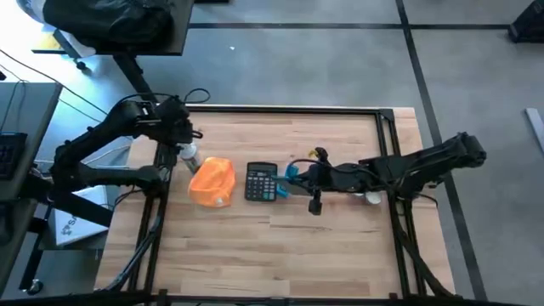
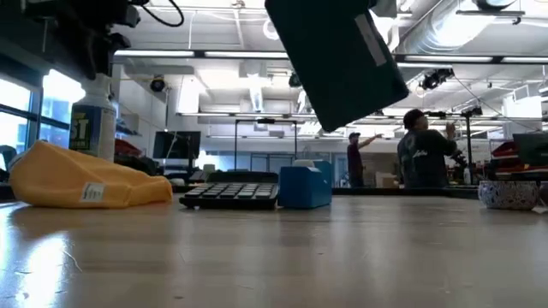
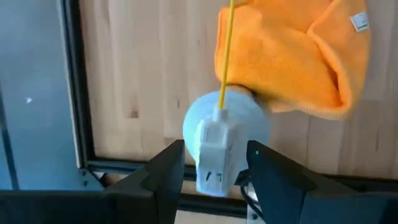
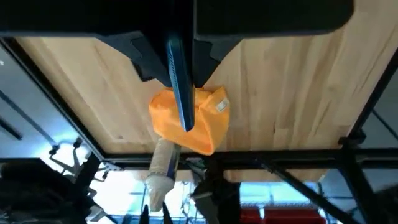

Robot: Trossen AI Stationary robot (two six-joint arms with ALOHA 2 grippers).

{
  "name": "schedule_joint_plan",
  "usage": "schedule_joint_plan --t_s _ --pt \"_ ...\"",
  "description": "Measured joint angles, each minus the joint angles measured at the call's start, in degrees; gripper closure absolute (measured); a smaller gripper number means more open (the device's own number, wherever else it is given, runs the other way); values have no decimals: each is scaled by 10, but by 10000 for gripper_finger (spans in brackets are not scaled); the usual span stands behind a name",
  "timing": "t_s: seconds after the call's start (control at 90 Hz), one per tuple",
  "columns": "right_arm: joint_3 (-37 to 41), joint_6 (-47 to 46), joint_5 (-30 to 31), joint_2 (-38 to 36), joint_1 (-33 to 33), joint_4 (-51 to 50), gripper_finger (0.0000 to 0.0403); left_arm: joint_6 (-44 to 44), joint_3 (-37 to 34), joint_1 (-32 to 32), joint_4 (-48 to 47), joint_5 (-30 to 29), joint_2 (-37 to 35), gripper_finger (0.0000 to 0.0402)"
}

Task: Apply microfiber cloth
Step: Wipe the tablet with the orange microfiber cloth

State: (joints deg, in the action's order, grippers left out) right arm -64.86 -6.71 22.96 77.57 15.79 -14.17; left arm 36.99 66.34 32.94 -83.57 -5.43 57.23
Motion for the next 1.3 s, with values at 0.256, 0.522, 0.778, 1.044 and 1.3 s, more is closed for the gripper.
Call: schedule_joint_plan --t_s 0.256,0.522,0.778,1.044,1.3 --pt "0 -8 -12 10 1 2 403 12 -23 0 7 4 8 248" --pt "0 -4 -15 10 1 12 403 26 -23 0 11 3 6 297" --pt "0 8 -15 10 -1 15 403 9 -21 -1 12 7 5 365" --pt "0 22 16 9 -4 15 403 -44 -2 -2 23 -22 10 367" --pt "-15 22 82 8 -8 -1 403 -198 87 -28 -8 -12 13 367"
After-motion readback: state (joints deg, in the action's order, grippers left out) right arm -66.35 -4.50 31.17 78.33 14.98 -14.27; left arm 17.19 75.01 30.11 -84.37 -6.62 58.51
